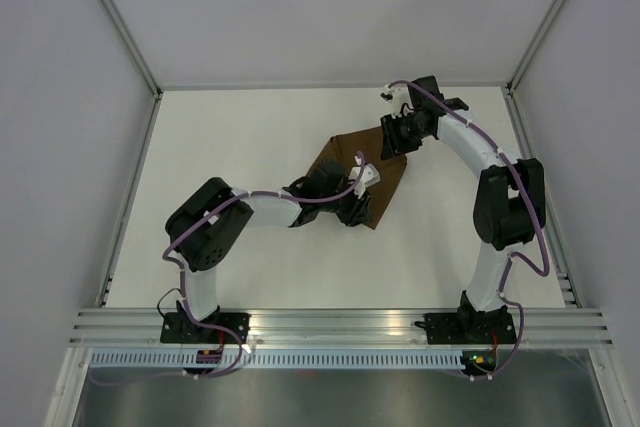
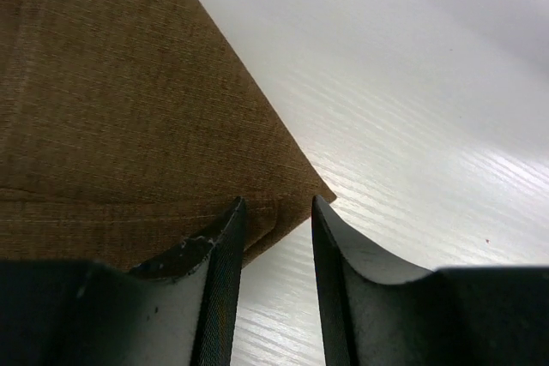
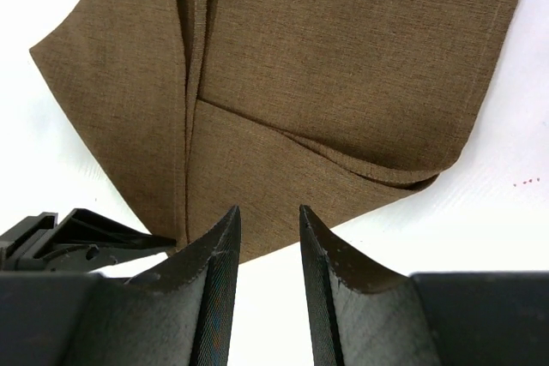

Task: Fold the napkin, place the utensils inside, and roll it up
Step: Fold the napkin, then roll the napkin with the utensil

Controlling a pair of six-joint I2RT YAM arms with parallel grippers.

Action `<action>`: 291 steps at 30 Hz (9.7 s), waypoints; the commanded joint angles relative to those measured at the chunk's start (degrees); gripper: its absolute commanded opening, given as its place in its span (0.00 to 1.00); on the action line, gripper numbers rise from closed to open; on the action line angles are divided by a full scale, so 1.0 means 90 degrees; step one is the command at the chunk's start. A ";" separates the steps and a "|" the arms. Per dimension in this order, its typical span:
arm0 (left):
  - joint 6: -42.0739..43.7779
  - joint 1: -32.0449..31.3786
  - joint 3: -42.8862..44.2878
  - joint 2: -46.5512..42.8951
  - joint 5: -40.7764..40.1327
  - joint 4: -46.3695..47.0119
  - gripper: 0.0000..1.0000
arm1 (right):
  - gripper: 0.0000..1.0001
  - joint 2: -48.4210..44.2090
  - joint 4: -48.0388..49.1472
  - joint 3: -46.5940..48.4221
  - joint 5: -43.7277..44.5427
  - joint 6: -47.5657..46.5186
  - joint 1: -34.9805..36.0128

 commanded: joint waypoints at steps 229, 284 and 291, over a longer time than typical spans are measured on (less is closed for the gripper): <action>0.4452 -0.1010 -0.0678 -0.0111 -0.1704 0.0791 0.55 | 0.10 0.2815 -0.2538 0.0025 -0.0920 -0.5362 0.0727; 0.2382 0.0708 0.3452 0.2056 0.2856 -0.5018 0.02 | 0.57 -0.0181 -0.1283 -0.0790 -0.2551 -0.4737 -0.1363; 0.2012 0.1158 0.4507 0.2916 0.4077 -0.5733 0.02 | 0.58 -0.1861 0.0361 -0.2687 -0.2385 -0.5176 -0.1246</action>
